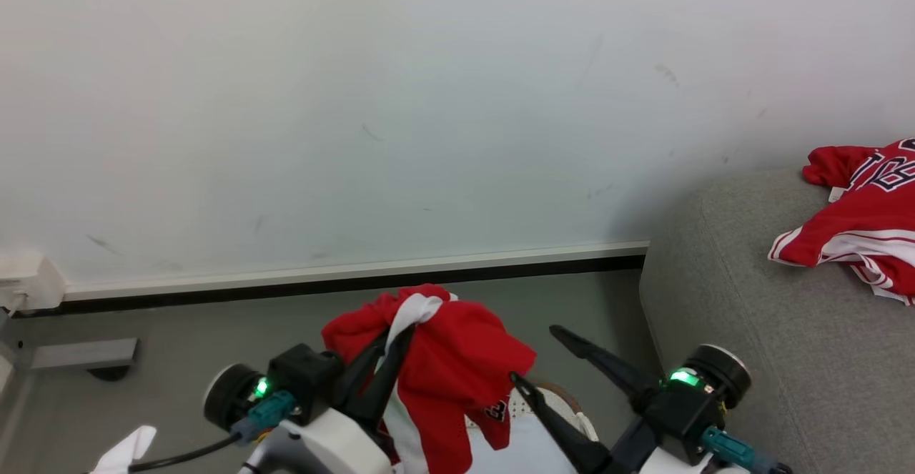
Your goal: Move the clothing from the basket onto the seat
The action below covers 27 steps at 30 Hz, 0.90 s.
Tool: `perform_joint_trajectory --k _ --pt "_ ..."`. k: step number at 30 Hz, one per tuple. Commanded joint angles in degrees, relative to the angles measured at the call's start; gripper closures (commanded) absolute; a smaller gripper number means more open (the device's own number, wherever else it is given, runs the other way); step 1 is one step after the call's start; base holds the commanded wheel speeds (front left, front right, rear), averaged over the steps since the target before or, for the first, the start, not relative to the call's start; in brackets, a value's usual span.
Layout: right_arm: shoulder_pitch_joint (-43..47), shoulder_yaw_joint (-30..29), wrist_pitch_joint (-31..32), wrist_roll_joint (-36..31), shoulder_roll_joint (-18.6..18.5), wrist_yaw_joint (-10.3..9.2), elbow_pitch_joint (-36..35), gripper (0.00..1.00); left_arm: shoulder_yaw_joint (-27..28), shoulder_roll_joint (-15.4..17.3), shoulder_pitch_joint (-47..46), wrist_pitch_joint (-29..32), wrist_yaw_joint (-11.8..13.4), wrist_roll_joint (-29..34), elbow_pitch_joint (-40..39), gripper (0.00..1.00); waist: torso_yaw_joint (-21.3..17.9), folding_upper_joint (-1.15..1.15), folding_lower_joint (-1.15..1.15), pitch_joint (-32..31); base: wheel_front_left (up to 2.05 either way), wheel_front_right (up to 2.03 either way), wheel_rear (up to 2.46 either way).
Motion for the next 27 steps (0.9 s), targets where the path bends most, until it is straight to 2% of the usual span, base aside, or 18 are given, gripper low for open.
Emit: perform_joint_trajectory --k 1,8,15,16,17,18,23,24,26,27 --pt "-1.06 1.12 0.41 0.88 -0.61 -0.13 0.00 0.00 -0.36 -0.17 -0.68 0.12 -0.32 0.55 0.02 1.00 0.13 0.00 0.00 -0.03 0.00 0.00 0.00" --pt "-7.66 11.92 2.56 4.75 -2.39 -0.13 3.69 0.00 -6.36 -1.76 -1.55 1.44 -3.33 -1.14 -0.26 1.00 1.38 0.00 0.00 -0.32 0.00 0.00 0.00" --pt "-9.60 15.62 1.85 2.89 -1.33 -0.13 10.43 0.00 -10.66 -1.42 -1.95 2.88 -4.80 -4.35 -1.44 1.00 2.59 0.00 0.00 -0.53 0.00 0.00 0.00" --pt "-9.42 15.82 1.76 3.30 -0.96 -0.13 11.16 0.17 -10.95 -1.32 -2.07 3.00 -4.87 -4.62 -1.51 1.00 2.73 0.00 0.00 -0.52 0.00 0.00 0.00" --pt "-9.26 15.81 1.25 3.82 -0.50 -0.13 11.78 0.73 -11.36 -1.23 -2.10 3.22 -4.89 -5.06 -1.52 1.00 2.85 0.00 0.00 -0.50 0.00 0.00 0.00" --pt "-9.07 16.15 1.13 4.37 -0.08 -0.13 12.32 1.00 -11.73 -1.21 -2.05 3.40 -4.99 -5.53 -1.51 1.00 2.94 0.00 0.00 -0.50 0.00 0.00 0.00" --pt "-8.80 15.49 -1.11 7.33 1.23 -0.13 14.00 1.00 -11.87 -0.73 -2.06 3.25 -4.95 -6.73 -1.15 1.00 2.73 0.00 0.00 -0.21 0.00 0.00 0.00" --pt "-8.61 14.92 -1.53 7.79 1.42 -0.13 14.25 1.00 -11.81 -0.63 -2.05 3.09 -4.83 -6.62 -0.98 0.96 2.59 0.00 0.00 -0.15 0.00 0.00 0.00" --pt "-8.35 13.72 -2.15 8.60 1.54 -0.13 14.57 1.00 -11.64 -0.39 -2.00 2.81 -4.52 -6.27 -0.59 0.77 2.28 0.00 0.00 -0.02 0.00 0.00 0.00" --pt "-8.20 13.07 -2.53 8.95 1.48 -0.13 14.67 1.00 -11.53 -0.33 -2.03 2.36 -4.29 -5.88 -0.42 0.60 2.06 0.00 0.00 0.08 0.00 0.00 0.00"
